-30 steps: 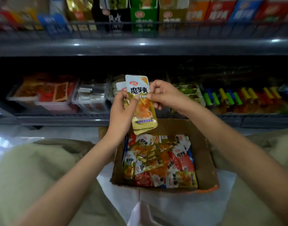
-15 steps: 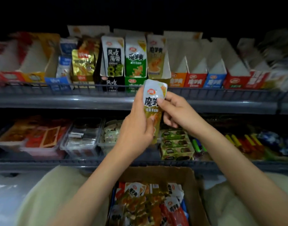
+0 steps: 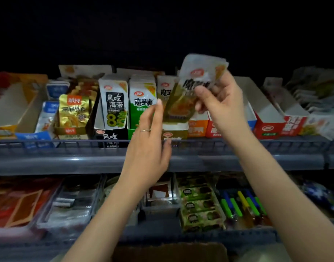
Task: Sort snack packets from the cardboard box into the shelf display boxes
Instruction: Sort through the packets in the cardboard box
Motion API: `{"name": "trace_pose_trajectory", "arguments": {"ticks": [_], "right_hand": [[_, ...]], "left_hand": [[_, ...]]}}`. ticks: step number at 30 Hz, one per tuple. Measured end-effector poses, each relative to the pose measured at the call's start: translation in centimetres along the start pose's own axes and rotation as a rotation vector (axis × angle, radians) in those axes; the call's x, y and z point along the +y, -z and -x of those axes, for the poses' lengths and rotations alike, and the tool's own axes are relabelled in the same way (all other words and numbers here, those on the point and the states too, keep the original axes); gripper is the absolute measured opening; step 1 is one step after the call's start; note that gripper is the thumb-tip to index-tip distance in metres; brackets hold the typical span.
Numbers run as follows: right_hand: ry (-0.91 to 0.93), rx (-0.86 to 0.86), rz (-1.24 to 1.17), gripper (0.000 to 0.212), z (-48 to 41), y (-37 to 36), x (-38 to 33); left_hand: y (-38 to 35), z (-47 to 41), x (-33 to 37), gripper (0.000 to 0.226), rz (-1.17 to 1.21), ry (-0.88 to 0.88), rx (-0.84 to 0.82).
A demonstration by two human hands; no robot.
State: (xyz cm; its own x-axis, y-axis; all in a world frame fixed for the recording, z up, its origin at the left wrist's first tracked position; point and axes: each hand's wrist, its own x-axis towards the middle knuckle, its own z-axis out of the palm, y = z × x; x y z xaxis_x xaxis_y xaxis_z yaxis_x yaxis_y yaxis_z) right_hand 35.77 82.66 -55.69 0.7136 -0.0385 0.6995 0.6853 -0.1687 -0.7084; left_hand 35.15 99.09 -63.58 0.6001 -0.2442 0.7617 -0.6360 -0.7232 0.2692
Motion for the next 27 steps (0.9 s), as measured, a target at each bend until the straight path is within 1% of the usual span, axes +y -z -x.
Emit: {"name": "trace_pose_trajectory", "arguments": {"ticks": [2,5,8,11,13,15,17,19,20,21,23,25,27], "right_hand": [[-0.022,0.116,-0.070,0.020,-1.8,-0.4,1.7],[-0.070,0.163,-0.091,0.018,-4.1,-1.3,3.7],[-0.066,0.153,-0.084,0.021,-5.5,-2.0,5.3],[-0.059,0.180,-0.031,0.023,-6.3,-2.0,6.4],[-0.060,0.209,0.005,0.023,-6.6,-1.8,6.8],[-0.052,0.184,0.058,0.026,-6.7,-1.7,7.3],[-0.059,0.086,0.168,0.028,-6.6,-1.9,8.0],[-0.079,-0.010,0.385,0.029,-6.4,-2.4,8.9],[-0.084,-0.025,0.503,0.027,-6.2,-2.6,9.3],[-0.090,-0.010,0.597,0.025,-6.0,-2.8,9.5],[-0.087,0.038,0.707,0.031,-5.7,-3.1,9.6],[-0.051,0.035,0.828,0.035,-5.6,-3.2,9.4],[-0.066,0.031,0.905,0.038,-5.7,-3.2,9.2]], "left_hand": [[-1.1,-0.4,-1.2,0.060,-0.106,-0.016,0.007],[-2.4,-0.7,-2.0,0.041,-0.217,-0.049,-0.063],[-3.2,-0.5,-2.6,0.035,-0.235,-0.042,-0.110],[-3.2,-0.7,-2.9,0.028,-0.221,-0.034,-0.106],[-3.2,-0.8,-3.1,0.027,-0.222,-0.043,-0.097],[-3.2,-0.8,-3.1,0.027,-0.218,-0.052,-0.096],[-3.4,-0.8,-3.1,0.027,-0.213,-0.050,-0.095],[-3.6,-0.7,-3.1,0.027,-0.208,-0.041,-0.093],[-3.7,-0.6,-3.1,0.028,-0.205,-0.038,-0.093],[-3.8,-0.6,-3.0,0.028,-0.203,-0.038,-0.092],[-3.9,-0.5,-2.9,0.028,-0.206,-0.044,-0.095],[-3.8,-0.5,-3.0,0.028,-0.206,-0.046,-0.097],[-3.8,-0.4,-3.0,0.029,-0.202,-0.044,-0.098]]}}
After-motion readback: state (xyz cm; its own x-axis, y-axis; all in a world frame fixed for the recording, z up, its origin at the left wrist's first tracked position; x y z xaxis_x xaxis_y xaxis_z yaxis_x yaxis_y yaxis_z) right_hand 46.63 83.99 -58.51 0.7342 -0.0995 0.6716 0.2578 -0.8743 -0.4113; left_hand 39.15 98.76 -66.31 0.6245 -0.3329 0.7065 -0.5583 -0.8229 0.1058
